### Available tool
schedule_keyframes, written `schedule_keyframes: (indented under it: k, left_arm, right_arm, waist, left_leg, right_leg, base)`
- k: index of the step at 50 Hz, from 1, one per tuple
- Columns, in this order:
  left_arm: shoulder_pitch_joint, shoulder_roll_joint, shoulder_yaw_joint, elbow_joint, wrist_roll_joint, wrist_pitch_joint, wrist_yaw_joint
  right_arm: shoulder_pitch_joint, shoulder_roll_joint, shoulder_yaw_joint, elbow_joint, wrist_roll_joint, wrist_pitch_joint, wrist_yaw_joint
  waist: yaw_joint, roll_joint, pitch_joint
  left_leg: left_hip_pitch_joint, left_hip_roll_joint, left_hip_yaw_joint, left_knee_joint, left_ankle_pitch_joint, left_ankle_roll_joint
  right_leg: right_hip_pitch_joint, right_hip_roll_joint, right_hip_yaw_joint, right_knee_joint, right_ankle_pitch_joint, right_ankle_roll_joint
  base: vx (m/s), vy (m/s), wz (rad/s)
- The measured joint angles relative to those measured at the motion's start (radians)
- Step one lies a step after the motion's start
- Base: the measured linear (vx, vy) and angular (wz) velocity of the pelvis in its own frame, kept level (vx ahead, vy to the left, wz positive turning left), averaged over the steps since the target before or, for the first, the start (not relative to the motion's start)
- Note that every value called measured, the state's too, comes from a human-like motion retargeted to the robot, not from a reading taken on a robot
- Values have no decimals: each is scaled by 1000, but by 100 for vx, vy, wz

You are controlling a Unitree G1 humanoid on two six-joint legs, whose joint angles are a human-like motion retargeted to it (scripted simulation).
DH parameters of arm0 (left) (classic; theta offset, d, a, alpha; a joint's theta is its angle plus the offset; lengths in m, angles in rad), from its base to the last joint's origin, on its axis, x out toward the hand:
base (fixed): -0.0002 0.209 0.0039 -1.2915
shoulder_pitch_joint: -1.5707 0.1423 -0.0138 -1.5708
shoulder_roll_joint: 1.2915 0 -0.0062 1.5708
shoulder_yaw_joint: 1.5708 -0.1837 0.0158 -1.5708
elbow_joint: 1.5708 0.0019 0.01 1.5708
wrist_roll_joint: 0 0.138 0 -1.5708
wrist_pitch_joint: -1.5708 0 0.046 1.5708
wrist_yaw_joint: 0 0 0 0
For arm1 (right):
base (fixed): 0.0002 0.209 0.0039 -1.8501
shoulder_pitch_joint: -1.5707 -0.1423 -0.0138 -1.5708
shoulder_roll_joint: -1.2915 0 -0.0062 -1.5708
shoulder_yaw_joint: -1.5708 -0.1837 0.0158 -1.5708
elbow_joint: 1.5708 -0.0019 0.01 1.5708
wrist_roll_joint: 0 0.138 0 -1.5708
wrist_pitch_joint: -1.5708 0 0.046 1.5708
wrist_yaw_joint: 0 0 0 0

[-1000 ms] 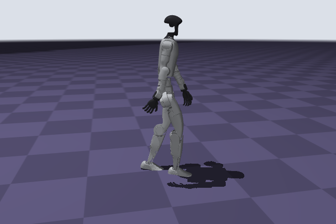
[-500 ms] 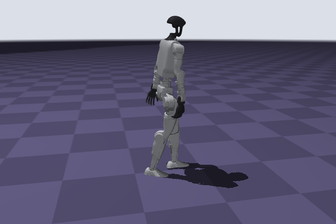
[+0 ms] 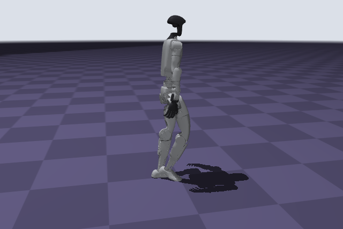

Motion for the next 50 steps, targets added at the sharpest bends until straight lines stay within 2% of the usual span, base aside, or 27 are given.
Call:
schedule_keyframes:
  k: [3, 5, 7, 10, 12, 13, 14, 17, 19, 20, 23, 25, 26, 27, 28, 29, 30, 32, 35, 37, 38, 40, 42, 45, 50]
  left_arm:
    - [-29, 6, -27, -50, 13, -21, -11]
    - [-43, 2, -32, -77, 10, -29, -26]
    - [-46, -6, -45, -96, -5, -41, -42]
    - [-32, -18, -66, -107, -7, -65, -85]
    - [-9, -23, -66, -117, 33, -66, -116]
    - [6, -25, -60, -119, 59, -65, -116]
    - [24, -27, -60, -116, 77, -64, -102]
    - [73, -28, -70, -93, 114, -68, -40]
    - [94, -22, -81, -91, 136, -78, -25]
    - [102, -17, -81, -95, 147, -83, -26]
    - [123, 12, -71, -102, 140, -88, -41]
    - [129, 27, -54, -94, 118, -81, -41]
    - [122, 27, -50, -82, 105, -73, -38]
    - [120, 26, -37, -71, 92, -65, -37]
    - [128, 22, -4, -61, 81, -55, -37]
    - [131, 18, 5, -50, 71, -46, -38]
    - [131, 14, 1, -40, 61, -38, -39]
    - [126, 2, 17, -19, 39, -25, -44]
    - [115, -15, 28, 2, 27, -17, -58]
    - [118, -28, 26, 5, 41, -25, -76]
    - [123, -32, 20, 5, 54, -32, -90]
    - [134, -35, -6, 1, 96, -46, -130]
    - [148, -31, -33, -5, 158, -57, -167]
    - [157, -23, -47, -6, 238, -57, -184]
    - [115, -18, -75, -1, 206, -10, -187]
  right_arm:
    - [8, -5, -13, 22, 3, 18, 51]
    - [10, -10, -22, 39, -10, 41, 74]
    - [14, -17, -27, 61, -24, 57, 90]
    - [25, -32, -36, 98, -48, 78, 104]
    - [27, -36, -55, 121, -67, 96, 101]
    - [28, -35, -66, 133, -70, 102, 96]
    - [31, -34, -75, 144, -62, 104, 91]
    - [39, -32, -104, 173, -16, 104, 93]
    - [33, -27, -131, 176, 7, 103, 116]
    - [28, -22, -142, 173, 14, 101, 130]
    - [-2, -10, -119, 163, 35, 85, 147]
    - [-37, -6, -90, 159, 43, 82, 126]
    - [-61, -6, -85, 155, 36, 87, 104]
    - [-83, -7, -66, 151, 21, 95, 84]
    - [-102, -9, -22, 144, -10, 108, 71]
    - [-117, -13, -4, 134, -44, 110, 64]
    - [-130, -17, -1, 122, -81, 106, 61]
    - [-169, -30, 23, 88, -135, 90, 49]
    - [-232, -44, 38, 33, -165, 103, 21]
    - [-265, -48, 55, 9, -148, 96, 5]
    - [-276, -47, 62, -1, -136, 87, 1]
    - [-293, -42, 62, -15, -119, 76, -1]
    - [-294, -36, 66, -27, -108, 74, 21]
    - [-280, -22, 65, -56, -133, 64, 65]
    - [-203, -31, 89, -75, -105, 43, 34]
  waist:
    - [-17, -42, 9]
    - [-29, -74, 19]
    - [-38, -81, 24]
    - [-39, -57, 7]
    - [-58, -39, 2]
    - [-72, -43, 6]
    - [-68, -45, 9]
    - [-5, -74, 24]
    - [34, -92, 39]
    - [45, -99, 45]
    - [81, -96, 58]
    - [115, -83, 58]
    - [10, -82, 43]
    - [-10, -81, 31]
    - [139, -78, 23]
    - [171, -77, 19]
    - [144, -78, 16]
    - [148, -73, 10]
    - [182, -50, 26]
    - [209, -46, 41]
    - [216, -48, 45]
    - [223, -59, 46]
    - [219, -85, 27]
    - [214, -111, 12]
    - [216, -114, 3]
  left_leg:
    - [79, -40, 27, -65, -14, 2]
    - [136, -71, 53, -97, -31, 2]
    - [187, -78, 79, -114, -52, 2]
    - [241, -54, 141, -110, -88, 2]
    - [258, -31, 157, -59, -72, 2]
    - [271, -26, 166, -23, -43, 2]
    - [277, -16, 194, 28, 1, 2]
    - [242, 32, 287, 288, 183, 2]
    - [113, 25, 227, 541, 266, 2]
    - [37, 21, 198, 676, 264, 2]
    - [-134, 148, 233, 954, 81, 2]
    - [-252, 192, 257, 1037, -1, 2]
    - [-363, 108, 168, 1048, -13, 2]
    - [-443, 71, 159, 1042, -36, 2]
    - [-461, 130, 308, 1004, -82, 2]
    - [-507, 112, 349, 960, -105, 2]
    - [-567, 56, 337, 914, -117, 2]
    - [-652, 35, 388, 811, -178, -7]
    - [-774, 14, 359, 709, -240, -89]
    - [-813, -14, 306, 648, -240, -164]
    - [-817, -30, 282, 620, -234, -182]
    - [-803, -42, 277, 588, -227, -125]
    - [-779, -47, 331, 627, -358, -8]
    - [-753, -52, 294, 638, -394, 2]
    - [-633, -56, 216, 528, -427, 2]
  right_leg:
    - [-88, 22, 51, -184, -22, -32]
    - [-136, 48, 135, -293, -15, -4]
    - [-156, 66, 157, -340, 8, -50]
    - [-143, 92, 128, -298, 12, -189]
    - [-128, 106, 136, -245, -44, -209]
    - [-137, 141, 265, -223, -50, -189]
    - [-111, 151, 296, -222, -65, -186]
    - [34, 135, 250, -275, -118, -213]
    - [101, 123, 269, -335, -117, -208]
    - [129, 116, 268, -364, -115, -205]
    - [203, 129, 247, -445, -118, -213]
    - [242, 144, 239, -507, -107, -205]
    - [261, 144, 90, -570, -100, -204]
    - [268, 135, 36, -604, -92, -190]
    - [252, 107, 173, -581, -81, -149]
    - [255, 87, 183, -590, -73, -123]
    - [268, 71, 130, -614, -66, -103]
    - [271, 50, 110, -627, -69, -64]
    - [287, 77, 118, -640, -84, -51]
    - [303, 85, 142, -638, -88, -37]
    - [312, 85, 149, -636, -87, -27]
    - [331, 74, 150, -631, -76, -2]
    - [344, 50, 139, -624, -45, 33]
    - [351, 51, 179, -598, 47, 56]
    - [291, 47, 188, -456, 353, 73]
  base:
    - [50, -13, -64]
    - [46, -11, -52]
    - [63, -12, -49]
    - [70, -7, -55]
    - [77, -14, -14]
    - [70, -15, -5]
    - [64, -14, -28]
    - [93, -38, -84]
    - [73, -29, -23]
    - [49, -23, 18]
    - [56, -14, 14]
    - [21, 23, 119]
    - [24, 40, 299]
    - [36, 56, 48]
    - [30, 63, -200]
    - [23, 64, -177]
    - [25, 51, 91]
    - [31, 33, 84]
    - [28, 9, -19]
    - [42, 8, -64]
    - [35, 6, -49]
    - [34, 5, -24]
    - [73, 9, -1]
    - [72, -2, -19]
    - [46, -3, -15]
